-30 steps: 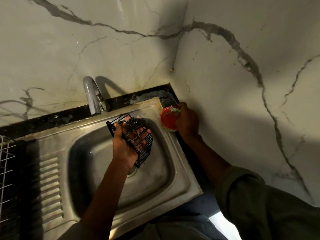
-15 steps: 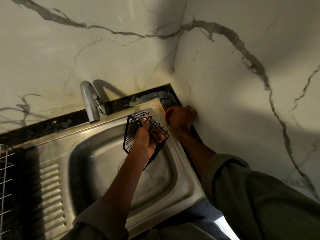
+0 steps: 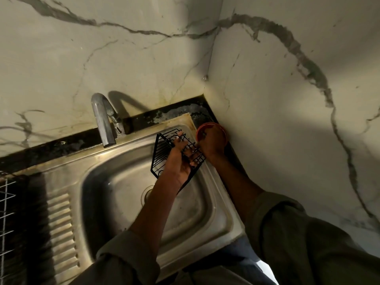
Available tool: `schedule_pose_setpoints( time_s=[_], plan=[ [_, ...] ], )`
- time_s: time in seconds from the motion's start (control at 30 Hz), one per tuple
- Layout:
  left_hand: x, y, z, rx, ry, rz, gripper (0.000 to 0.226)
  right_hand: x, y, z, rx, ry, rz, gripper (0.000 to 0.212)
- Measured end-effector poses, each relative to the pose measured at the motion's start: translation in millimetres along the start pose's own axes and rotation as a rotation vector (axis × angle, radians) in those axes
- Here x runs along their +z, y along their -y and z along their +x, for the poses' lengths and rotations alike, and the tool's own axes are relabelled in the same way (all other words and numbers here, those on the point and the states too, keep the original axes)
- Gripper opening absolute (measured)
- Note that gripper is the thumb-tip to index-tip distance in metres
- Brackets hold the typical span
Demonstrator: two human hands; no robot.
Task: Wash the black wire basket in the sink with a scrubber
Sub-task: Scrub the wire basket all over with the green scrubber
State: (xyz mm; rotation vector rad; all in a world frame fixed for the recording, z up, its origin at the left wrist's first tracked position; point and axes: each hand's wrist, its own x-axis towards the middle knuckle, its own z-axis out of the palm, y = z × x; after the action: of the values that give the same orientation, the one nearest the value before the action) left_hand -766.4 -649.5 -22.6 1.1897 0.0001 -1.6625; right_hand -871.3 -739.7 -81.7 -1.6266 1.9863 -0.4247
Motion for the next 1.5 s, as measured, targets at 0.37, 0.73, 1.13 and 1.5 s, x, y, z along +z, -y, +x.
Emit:
schedule_pose_setpoints(
  time_s=[0.37,0.73,1.13,1.5],
  plan=[
    [10.6,-5.2,-1.1,-0.031,0.016,0.059,0.018,-16.6,4.2,2.3,0.045,0.211,0.049,0.045],
    [4.0,-4.7,2.9,-0.075,0.033,0.005,0.015,-45.8,7.7,15.0,0.532,0.122,0.671,0.043],
    [-15.2,-3.6,4.4,-0.071,0.11,-0.096,0.004,-46.8,8.4,6.8,0.436,0.03,0.773,0.015],
    [-35.5,-0.2,-5.9,-0.069,0.201,-0.104,0.023,-56.6,12.6,-6.1,0.273,-0.061,0.575,0.019]
  ],
)
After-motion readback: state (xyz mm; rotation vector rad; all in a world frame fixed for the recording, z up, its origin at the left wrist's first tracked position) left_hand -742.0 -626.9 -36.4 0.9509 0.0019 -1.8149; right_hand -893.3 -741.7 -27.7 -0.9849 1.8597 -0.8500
